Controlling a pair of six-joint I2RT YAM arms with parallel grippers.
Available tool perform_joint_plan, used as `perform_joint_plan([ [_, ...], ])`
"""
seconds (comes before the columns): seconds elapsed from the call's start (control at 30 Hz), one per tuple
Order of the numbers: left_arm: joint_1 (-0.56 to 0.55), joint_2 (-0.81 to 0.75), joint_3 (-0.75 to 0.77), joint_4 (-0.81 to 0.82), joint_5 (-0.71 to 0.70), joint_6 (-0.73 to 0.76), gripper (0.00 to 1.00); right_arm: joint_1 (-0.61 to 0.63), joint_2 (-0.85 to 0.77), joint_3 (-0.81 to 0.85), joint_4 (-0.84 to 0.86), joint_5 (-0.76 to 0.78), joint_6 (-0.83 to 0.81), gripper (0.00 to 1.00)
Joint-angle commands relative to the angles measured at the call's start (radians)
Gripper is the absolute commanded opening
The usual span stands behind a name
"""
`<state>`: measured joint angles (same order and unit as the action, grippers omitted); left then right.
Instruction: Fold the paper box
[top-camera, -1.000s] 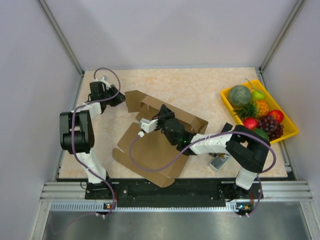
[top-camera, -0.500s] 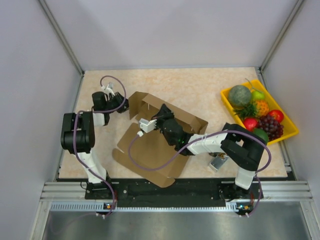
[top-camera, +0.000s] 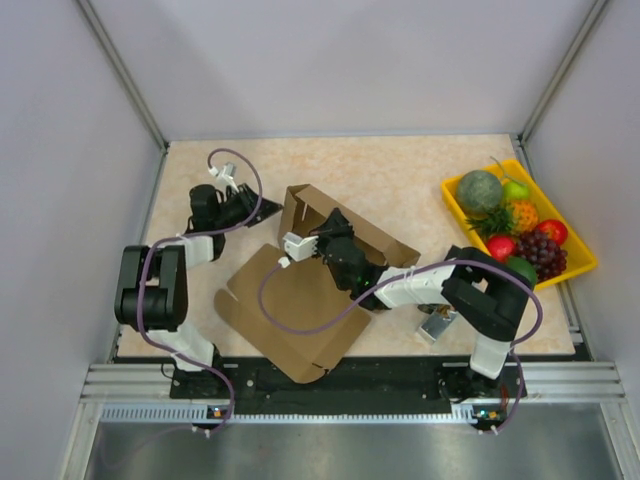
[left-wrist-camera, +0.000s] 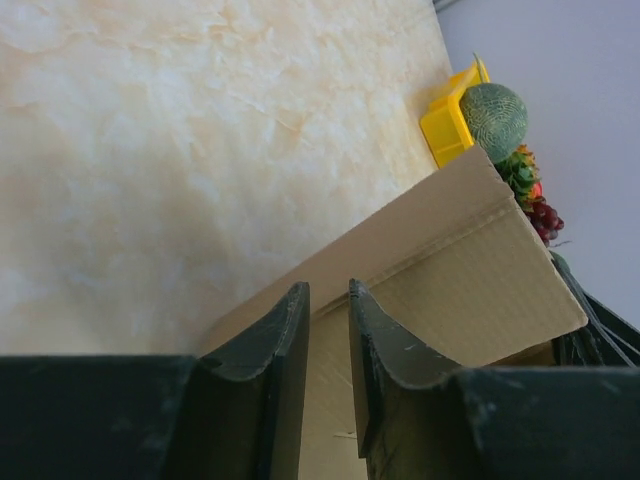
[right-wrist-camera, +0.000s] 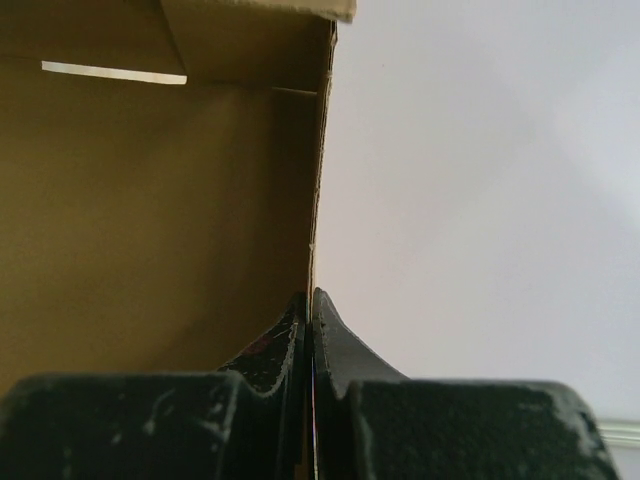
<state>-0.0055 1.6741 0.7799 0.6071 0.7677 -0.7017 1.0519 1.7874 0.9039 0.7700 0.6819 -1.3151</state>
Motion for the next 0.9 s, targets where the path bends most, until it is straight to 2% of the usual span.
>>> perform_joint_plan([
  [0.0,-0.044,0.002,-0.037,0.048,0.053,0.016,0.26,0.026,-0.006,-0.011,-0.081,-0.134,0.063,0.0],
  [0.07,-0.051,0.018,-0.062,0.112,0.056,-0.001,0.27,0.025,-0.003,-0.013,-0.081,-0.134,0.06,0.0],
  [0.37,-0.117,-0.003,-0.129,0.164,0.033,0.116,0.37,0.025,-0.054,-0.02,-0.139,-0.203,0.131,0.0],
  [0.4,-0.117,-0.029,-0.158,0.183,0.015,0.142,0.44,0.026,-0.062,-0.028,-0.137,-0.214,0.149,0.0],
  [0.53,-0.117,-0.074,-0.197,0.191,-0.021,0.169,0.47,0.026,-0.071,-0.036,-0.127,-0.226,0.157,0.0],
  [0.63,-0.117,-0.094,-0.214,0.22,-0.016,0.188,0.53,0.025,-0.092,-0.04,-0.136,-0.239,0.165,0.0],
  [0.87,-0.114,-0.111,-0.208,0.255,0.022,0.148,0.54,0.01,-0.14,-0.039,-0.188,-0.285,0.191,0.0],
])
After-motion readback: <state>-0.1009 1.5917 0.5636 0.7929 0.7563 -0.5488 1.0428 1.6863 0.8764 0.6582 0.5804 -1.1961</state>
